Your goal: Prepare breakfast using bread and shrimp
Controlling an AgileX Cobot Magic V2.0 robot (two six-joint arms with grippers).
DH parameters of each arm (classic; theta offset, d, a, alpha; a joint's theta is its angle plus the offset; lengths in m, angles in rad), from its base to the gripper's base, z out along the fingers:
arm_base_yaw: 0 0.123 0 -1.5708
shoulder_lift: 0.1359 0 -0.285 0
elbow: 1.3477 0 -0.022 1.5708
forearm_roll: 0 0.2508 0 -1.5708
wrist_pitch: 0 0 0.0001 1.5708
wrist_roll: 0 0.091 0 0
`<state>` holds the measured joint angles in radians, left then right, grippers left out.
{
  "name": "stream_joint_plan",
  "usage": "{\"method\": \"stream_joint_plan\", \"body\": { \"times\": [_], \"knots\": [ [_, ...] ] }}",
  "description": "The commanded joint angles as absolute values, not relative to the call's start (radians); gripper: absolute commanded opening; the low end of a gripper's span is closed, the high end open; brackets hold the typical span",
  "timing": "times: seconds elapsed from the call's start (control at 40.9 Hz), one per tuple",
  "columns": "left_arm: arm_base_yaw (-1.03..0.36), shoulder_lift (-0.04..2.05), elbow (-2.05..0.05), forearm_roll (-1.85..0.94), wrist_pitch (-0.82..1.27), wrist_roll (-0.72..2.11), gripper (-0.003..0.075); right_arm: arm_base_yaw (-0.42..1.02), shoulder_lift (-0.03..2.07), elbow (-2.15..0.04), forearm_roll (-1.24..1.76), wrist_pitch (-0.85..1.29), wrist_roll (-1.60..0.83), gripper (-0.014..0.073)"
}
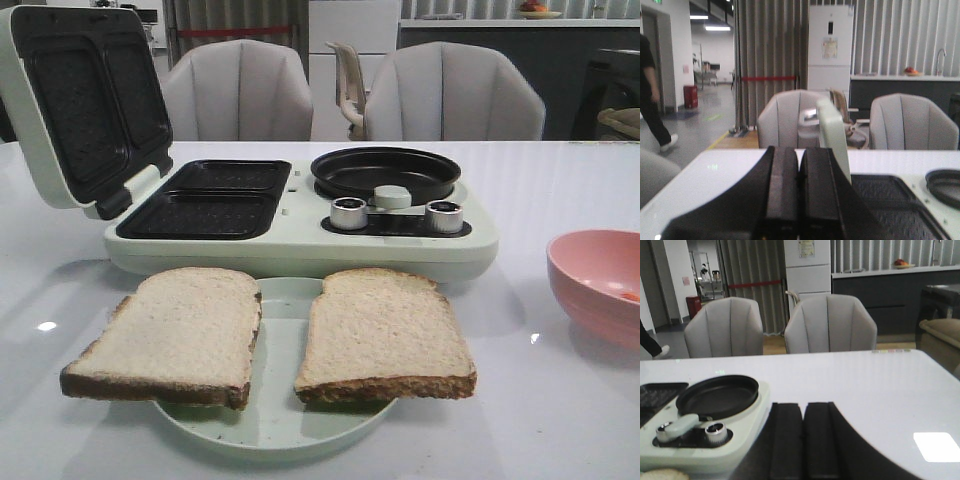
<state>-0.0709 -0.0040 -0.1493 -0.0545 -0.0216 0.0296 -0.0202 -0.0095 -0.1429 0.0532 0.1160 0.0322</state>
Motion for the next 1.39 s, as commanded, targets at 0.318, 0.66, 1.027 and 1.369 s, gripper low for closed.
{"method": "stream_joint_plan", "body": {
  "times": [0.318, 0.66, 1.027, 1.369],
  "knots": [
    [-0.072, 0.277, -0.617, 0.042, 0.206, 0.021, 0.0101, -0.025, 0.289, -0.558, 0.013, 0.296, 0.023, 0.0035],
    [-0.072, 0.502, -0.65, 0.031, 0.381, 0.021, 0.0101, -0.025, 0.543, -0.586, 0.013, 0.398, 0.023, 0.0035],
    [-0.072, 0.639, -0.65, 0.033, 0.418, 0.021, 0.0101, -0.025, 0.746, -0.586, 0.013, 0.435, 0.023, 0.0041],
    [-0.07, 0.7, -0.65, 0.033, 0.407, 0.021, 0.0596, -0.025, 0.81, -0.586, 0.006, 0.427, 0.023, 0.0416]
  ]
}}
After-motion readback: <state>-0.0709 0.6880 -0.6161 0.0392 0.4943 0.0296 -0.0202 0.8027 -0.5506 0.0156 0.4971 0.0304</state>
